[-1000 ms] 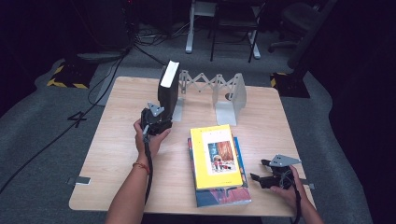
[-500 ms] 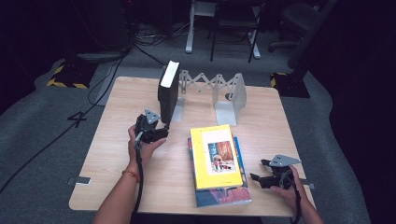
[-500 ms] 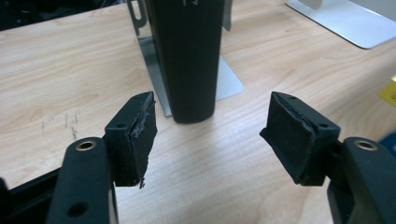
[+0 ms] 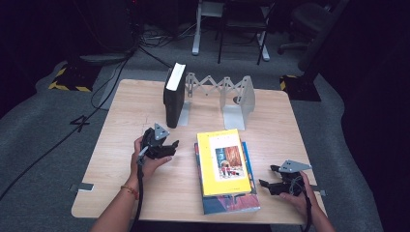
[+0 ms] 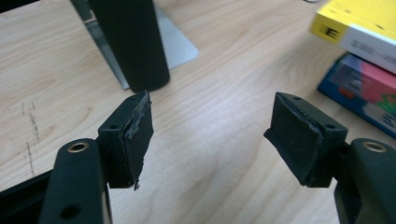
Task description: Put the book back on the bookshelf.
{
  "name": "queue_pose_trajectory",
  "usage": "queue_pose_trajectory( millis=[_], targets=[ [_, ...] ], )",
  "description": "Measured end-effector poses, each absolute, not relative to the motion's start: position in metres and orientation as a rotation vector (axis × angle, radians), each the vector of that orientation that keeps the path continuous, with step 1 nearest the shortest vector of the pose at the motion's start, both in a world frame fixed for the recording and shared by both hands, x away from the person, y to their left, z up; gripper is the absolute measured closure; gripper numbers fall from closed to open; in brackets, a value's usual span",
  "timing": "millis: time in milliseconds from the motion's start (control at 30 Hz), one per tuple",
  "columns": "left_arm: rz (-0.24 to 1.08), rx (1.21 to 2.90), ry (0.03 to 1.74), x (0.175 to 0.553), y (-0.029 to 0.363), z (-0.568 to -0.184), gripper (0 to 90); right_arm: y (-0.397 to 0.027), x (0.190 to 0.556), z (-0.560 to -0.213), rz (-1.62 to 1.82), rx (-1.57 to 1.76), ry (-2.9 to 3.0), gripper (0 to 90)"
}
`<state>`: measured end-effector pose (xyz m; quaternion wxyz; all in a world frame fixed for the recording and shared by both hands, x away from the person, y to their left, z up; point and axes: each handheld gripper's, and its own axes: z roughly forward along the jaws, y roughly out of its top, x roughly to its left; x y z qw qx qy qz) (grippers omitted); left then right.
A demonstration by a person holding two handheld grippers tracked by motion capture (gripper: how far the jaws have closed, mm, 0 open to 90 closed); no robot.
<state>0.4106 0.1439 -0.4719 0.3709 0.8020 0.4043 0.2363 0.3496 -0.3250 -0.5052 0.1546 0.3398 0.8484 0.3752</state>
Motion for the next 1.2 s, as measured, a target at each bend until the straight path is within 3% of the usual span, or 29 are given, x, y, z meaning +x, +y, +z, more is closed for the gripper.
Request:
queue_pose_trajectory(
  millis=[1200],
  targets=[
    [0.471, 2.304, 0.679, 0.341, 0.113, -0.488, 25.7, -0.325, 0.346, -0.503, 1.051, 0.96, 2.442, 21.0]
  ],
)
